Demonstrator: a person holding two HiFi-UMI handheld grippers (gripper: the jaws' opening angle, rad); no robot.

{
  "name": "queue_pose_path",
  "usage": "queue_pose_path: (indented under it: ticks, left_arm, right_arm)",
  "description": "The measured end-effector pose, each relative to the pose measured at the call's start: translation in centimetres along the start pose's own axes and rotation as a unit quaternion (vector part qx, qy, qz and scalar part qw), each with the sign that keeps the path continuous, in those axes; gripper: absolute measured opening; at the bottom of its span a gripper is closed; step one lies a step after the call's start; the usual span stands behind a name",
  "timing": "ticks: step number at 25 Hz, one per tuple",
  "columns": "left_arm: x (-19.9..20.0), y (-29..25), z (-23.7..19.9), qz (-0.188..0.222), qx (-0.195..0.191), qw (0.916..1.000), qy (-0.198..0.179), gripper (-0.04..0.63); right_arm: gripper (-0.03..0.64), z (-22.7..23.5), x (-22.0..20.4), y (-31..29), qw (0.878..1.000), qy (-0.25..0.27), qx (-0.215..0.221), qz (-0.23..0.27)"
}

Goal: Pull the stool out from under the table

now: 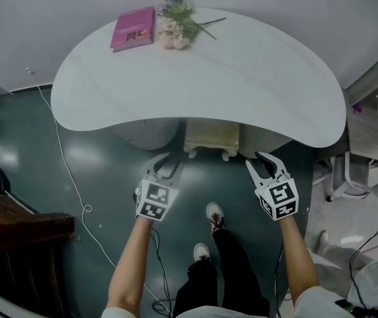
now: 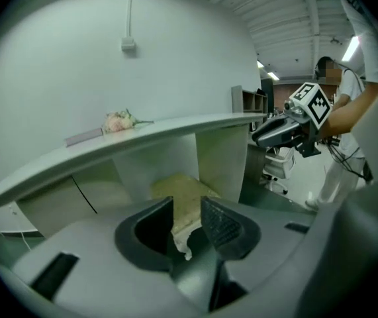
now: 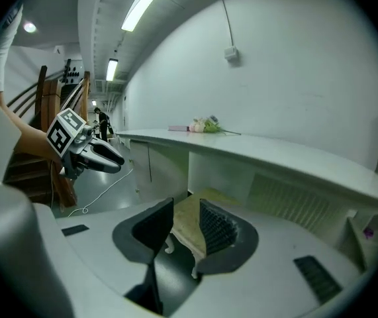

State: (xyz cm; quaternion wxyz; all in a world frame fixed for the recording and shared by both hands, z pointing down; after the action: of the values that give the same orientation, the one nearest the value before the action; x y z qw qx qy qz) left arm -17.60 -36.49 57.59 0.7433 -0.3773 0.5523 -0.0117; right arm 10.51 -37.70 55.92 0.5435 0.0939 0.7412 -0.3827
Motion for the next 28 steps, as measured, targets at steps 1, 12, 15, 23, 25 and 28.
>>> queue_pose_path:
  ticks: [1,12,15,23,25,28]
  left_arm:
    - [-1.2,-1.2,-0.1,-0.007,-0.004,1.0,0.004,0.127]
    - [-12.3,-13.9,-3.0,-0.053,-0.028,0.9976,0.036,0.22]
    - [-14.9,-17.7,-2.9,-0.062,-0.043,0.9965,0.037,0.25]
    - [-20.6,-25.4,-2.6,-0.09,-0.057,0.9939,0.03,0.302]
    - [-21.5,-26.5,-2.6,-0.093,-0.054,0.9939,0.027,0.311]
    - [-22.6,-27.9,-2.9,-0.099,-0.05,0.9934,0.029,0.318]
  right_arm:
    - [0.122,0.1,-1.2,-1.0,1.0,-0.002,0.002,-0.005]
    - [0.24,0.9,-12.6,-12.6,0.998,0.005,0.026,-0.051]
    - [0.258,0.9,-15.7,-15.5,0.997,0.013,0.035,-0.063]
    - [0.295,2.4,-23.7,-21.0,0.996,0.01,0.032,-0.088]
    - [0.301,2.8,-25.4,-21.7,0.994,0.022,0.034,-0.102]
    - [0.302,3.0,-27.7,-23.1,0.992,0.023,0.036,-0.12]
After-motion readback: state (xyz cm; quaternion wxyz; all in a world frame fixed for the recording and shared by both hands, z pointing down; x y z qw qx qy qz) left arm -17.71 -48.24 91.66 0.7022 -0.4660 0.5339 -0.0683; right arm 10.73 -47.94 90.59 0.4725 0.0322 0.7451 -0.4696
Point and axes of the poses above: the fingertips, and each gripper's own axes: y backward along the fingers, z to its right, x out of its top, the point moved 7 cm from there along y, backward along the fingers, and after that the axes turned 4 degrees about y, right-handed, at the moved point
